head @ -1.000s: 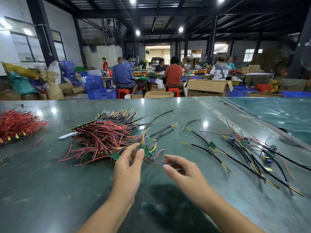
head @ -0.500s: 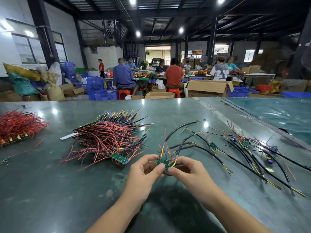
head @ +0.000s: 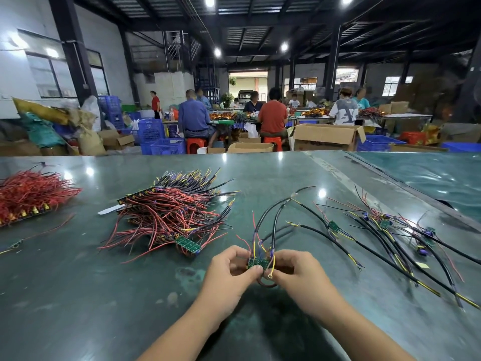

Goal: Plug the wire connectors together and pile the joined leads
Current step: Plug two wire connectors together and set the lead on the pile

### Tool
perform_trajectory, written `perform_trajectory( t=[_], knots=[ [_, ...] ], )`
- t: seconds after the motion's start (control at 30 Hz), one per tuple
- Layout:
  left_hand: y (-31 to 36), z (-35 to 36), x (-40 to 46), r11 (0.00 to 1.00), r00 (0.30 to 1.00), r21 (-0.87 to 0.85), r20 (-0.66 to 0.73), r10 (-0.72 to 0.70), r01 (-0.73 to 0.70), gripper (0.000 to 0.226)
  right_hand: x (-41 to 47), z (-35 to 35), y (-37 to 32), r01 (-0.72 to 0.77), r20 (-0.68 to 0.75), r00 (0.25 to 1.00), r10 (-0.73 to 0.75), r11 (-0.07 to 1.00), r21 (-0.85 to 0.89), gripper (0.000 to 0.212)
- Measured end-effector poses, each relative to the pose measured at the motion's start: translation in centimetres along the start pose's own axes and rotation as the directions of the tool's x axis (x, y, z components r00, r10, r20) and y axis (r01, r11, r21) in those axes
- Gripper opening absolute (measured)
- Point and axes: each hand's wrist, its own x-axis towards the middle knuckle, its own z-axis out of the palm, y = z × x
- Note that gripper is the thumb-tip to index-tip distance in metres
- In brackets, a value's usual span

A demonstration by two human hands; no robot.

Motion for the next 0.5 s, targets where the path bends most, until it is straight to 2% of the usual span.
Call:
perform_trajectory(
  t=[0.1, 0.33, 0.5],
  knots=[
    [-0.2, 0.3, 0.0, 0.998, 1.000, 0.058, -0.016, 0.018, -0.017, 0.019, 0.2, 0.1, 0.1, -0.049, -0.064, 0.997, 0.048, 0.999, -0.017, 0.017],
    [-0.8, 0.7, 0.3, 0.981, 0.985, 0.194, -0.165, 0.053, -0.020, 0.020, 0.4, 1.1, -0.3, -0.109, -0.222, 0.971, 0.087, 0.990, -0.089, 0.011],
    [-0.8, 0.7, 0.5, 0.980, 0.984, 0.201, -0.177, 0.028, 0.008, 0.017, 0.5, 1.6, -0.4, -0.145, -0.248, 0.961, 0.119, 0.985, -0.089, 0.011]
  ],
)
